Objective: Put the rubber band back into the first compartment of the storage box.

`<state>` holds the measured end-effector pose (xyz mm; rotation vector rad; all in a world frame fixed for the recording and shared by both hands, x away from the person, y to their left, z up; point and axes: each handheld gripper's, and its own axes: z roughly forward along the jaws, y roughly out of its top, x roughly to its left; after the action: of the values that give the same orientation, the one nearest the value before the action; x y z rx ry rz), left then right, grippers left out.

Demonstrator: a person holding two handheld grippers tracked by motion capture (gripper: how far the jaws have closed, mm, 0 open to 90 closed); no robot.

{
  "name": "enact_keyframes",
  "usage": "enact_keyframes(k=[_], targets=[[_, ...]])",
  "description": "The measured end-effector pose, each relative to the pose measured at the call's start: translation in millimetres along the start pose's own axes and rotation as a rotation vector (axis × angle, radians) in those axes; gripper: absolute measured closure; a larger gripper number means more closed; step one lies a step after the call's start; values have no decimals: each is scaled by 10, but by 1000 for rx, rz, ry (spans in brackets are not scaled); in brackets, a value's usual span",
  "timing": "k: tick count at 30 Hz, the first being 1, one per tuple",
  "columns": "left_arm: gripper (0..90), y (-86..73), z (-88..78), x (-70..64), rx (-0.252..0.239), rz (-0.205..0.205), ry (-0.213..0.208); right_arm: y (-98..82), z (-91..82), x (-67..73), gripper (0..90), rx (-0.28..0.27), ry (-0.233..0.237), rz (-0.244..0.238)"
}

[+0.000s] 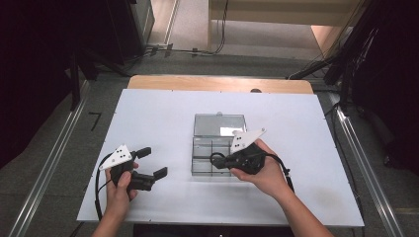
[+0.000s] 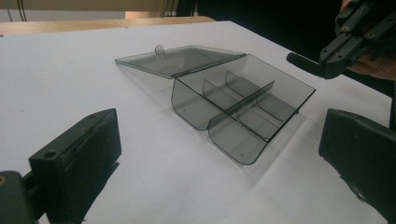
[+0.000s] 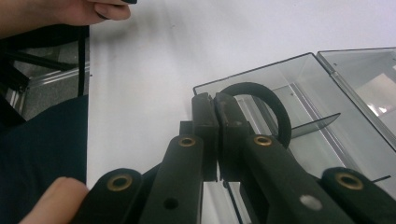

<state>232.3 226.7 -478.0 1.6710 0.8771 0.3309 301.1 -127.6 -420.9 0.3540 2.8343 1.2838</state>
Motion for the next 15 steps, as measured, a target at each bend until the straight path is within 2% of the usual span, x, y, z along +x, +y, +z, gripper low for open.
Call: enact_keyframes(k=[15], targets=[[0, 3, -7, -2, -7, -3, -1, 60, 56, -53, 859, 4, -4, 10]])
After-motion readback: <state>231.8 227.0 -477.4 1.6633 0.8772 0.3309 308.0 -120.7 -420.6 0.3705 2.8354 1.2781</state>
